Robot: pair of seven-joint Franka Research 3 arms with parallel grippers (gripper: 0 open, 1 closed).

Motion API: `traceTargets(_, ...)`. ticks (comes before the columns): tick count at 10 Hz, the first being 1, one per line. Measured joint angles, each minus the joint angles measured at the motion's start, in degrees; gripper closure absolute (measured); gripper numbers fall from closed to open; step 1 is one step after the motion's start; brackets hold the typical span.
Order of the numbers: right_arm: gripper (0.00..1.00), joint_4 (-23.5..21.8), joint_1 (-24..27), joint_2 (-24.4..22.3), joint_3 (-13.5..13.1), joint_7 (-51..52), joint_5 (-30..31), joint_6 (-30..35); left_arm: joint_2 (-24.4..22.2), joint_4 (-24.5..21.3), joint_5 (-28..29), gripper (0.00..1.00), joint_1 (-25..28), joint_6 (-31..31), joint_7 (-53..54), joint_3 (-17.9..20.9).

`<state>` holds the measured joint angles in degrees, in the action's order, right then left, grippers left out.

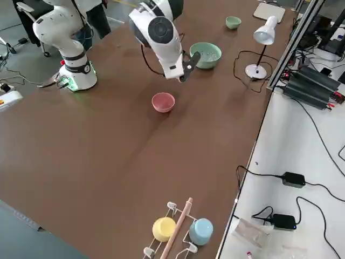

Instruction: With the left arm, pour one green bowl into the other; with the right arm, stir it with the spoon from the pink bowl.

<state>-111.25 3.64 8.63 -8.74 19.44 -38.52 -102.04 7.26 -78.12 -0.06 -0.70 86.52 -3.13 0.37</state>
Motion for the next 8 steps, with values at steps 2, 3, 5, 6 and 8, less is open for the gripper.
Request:
traceTargets(2,0.94,-1.34,3.7,0.01,0.0,4.92,-2.55,0.42,0.0,0.0,0.0,0.0,0.0,0.0,0.0,-0.01)
traceTargets(3,0.94,-1.77,5.1,0.03,0.01,7.42,-3.16,0.9,0.0,0.0,0.0,0.0,0.0,0.0,0.0,-0.01)
traceTargets(5,0.94,-3.72,7.68,1.21,0.05,14.08,-6.08,1.1,-0.01,0.01,0.0,0.0,0.43,0.0,0.0,0.13)
traceTargets(6,0.94,-4.92,9.33,2.47,0.03,18.02,-7.69,1.11,-0.01,0.01,-0.08,0.0,1.76,0.0,0.0,0.2)
traceTargets(8,0.94,-6.35,11.65,4.93,0.04,25.36,-9.48,1.5,0.0,0.01,-0.79,0.0,3.74,0.0,1.04,0.32)
